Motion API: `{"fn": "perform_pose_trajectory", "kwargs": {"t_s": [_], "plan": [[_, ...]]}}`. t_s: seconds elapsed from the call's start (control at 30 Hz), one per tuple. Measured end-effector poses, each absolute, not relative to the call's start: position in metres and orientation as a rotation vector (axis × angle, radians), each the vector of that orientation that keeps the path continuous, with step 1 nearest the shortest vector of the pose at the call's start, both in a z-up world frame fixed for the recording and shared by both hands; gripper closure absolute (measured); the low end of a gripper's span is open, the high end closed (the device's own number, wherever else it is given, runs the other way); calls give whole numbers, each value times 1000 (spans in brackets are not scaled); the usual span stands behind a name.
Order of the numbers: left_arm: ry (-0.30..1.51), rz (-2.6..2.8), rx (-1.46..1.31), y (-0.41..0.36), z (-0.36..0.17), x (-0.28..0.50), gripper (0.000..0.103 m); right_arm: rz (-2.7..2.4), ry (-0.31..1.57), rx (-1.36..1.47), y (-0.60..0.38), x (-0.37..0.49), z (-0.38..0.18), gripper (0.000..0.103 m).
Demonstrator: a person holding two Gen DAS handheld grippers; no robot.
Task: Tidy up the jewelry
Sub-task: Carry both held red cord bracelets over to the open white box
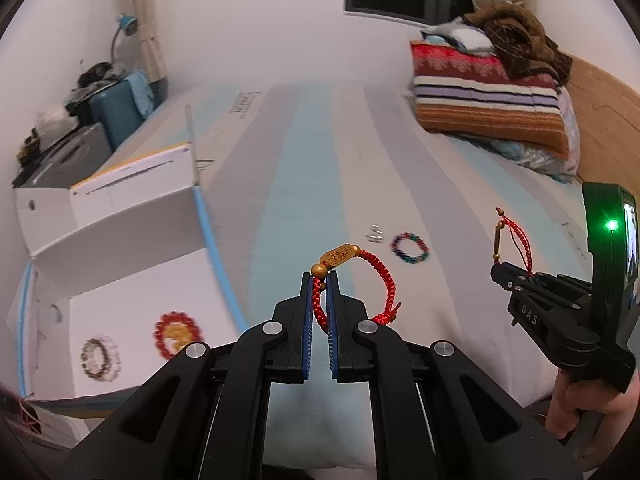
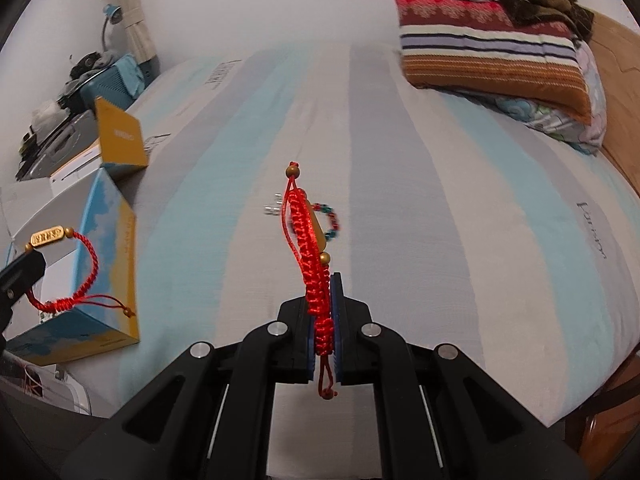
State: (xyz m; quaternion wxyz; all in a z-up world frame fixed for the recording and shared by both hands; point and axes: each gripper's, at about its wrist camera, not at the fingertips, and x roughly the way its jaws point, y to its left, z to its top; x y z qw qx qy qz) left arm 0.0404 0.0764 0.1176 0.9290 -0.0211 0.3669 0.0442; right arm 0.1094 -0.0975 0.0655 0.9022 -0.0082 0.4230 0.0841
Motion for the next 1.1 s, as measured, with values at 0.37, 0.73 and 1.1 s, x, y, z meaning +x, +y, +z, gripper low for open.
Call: {"fn": "perform_pose_trajectory", "kwargs": {"t_s": [0.37,0.73,1.1], "plan": [[734,192,-76,142,128,15,97,252,850,-66,-27,104,79,98],[725,304,-107,217,128,-19,97,366,820,-127,64,95,85,98],[761,375,-157,271,107,-36,97,491,819,-211,156,71,76,98]]}}
